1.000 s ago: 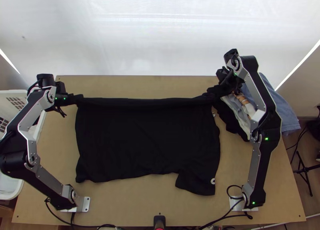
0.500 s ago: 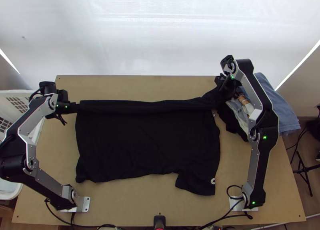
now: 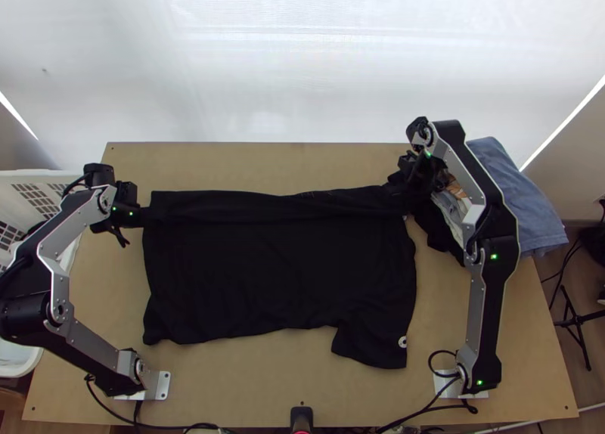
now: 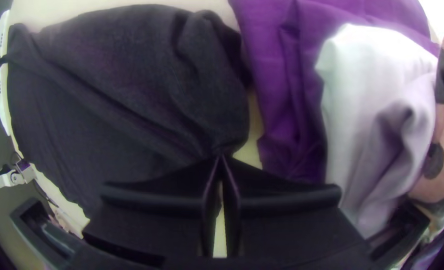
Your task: Fold the t-shirt
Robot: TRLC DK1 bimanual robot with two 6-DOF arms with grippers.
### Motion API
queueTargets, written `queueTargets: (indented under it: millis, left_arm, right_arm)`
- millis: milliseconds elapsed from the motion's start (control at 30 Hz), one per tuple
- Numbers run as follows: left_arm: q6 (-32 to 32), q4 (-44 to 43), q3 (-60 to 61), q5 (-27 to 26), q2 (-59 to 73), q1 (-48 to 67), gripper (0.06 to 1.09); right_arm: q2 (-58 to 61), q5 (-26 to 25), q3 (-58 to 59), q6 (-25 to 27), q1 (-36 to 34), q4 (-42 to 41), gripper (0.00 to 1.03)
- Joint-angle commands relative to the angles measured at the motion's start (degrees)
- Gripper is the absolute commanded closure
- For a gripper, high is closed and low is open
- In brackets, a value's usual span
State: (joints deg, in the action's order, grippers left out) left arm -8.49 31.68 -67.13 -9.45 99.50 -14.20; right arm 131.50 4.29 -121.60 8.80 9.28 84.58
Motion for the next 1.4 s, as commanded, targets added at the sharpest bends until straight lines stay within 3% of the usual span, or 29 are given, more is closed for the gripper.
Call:
queueTargets:
  millis: [0,300,333,367,433,500,533,700,900,1067,1167,1233,1367]
  left_arm:
    - [-1.4,0.4,1.4,-1.5,-1.8,-0.1,1.05]
    - [-2.4,1.6,1.4,-5.8,-4.3,-1.4,1.05]
    - [-2.4,1.6,1.3,-5.8,-5.5,-1.3,1.01]
    - [-2.3,2.0,1.3,-5.9,-6.9,-0.8,0.88]
    - [-2.6,2.4,2.4,-7.3,-10.1,-0.1,0.51]
    - [-2.1,2.0,3.5,-13.4,-12.5,-0.5,0.13]
    - [-1.5,0.6,4.0,-15.7,-13.1,-0.7,0.11]
    - [3.0,-1.6,3.2,-18.7,-14.2,-0.6,0.11]
    - [4.6,20.6,-7.0,-21.5,-5.7,3.0,0.11]
    - [3.5,29.5,-7.0,-21.6,-7.2,7.3,0.11]
    - [2.3,28.4,-3.9,-21.6,-12.7,10.9,0.11]
    - [2.3,25.8,-1.4,-21.6,-16.4,13.0,0.11]
    - [3.8,23.3,2.0,-21.6,-21.4,15.8,0.11]
  right_arm:
    - [2.0,-1.7,0.2,-0.4,0.7,-0.3,1.0]
    - [3.3,-3.6,-0.1,-0.5,1.0,-0.6,0.96]
    - [3.0,-3.6,-0.2,-0.5,1.1,-0.6,0.86]
    - [2.4,-3.6,-0.2,-0.5,1.2,-0.6,0.67]
    - [1.2,-4.6,-0.1,-0.6,1.5,-0.4,0.03]
    - [-1.0,-5.4,-0.4,-0.6,2.1,0.2,0.04]
    - [-2.7,-5.4,-0.7,-0.6,2.6,0.2,0.03]
    - [-12.1,-5.4,-0.4,-1.5,4.8,2.2,0.04]
    - [-23.8,-3.5,0.7,-1.9,7.2,2.5,0.04]
    - [-32.6,-3.0,1.9,-1.7,5.3,0.7,0.05]
    - [-39.4,-3.1,6.2,-1.4,3.9,-5.3,0.05]
    - [-44.5,-3.1,11.4,0.6,3.5,-11.6,0.05]
    - [-52.0,-3.2,19.6,4.9,1.7,-16.2,0.05]
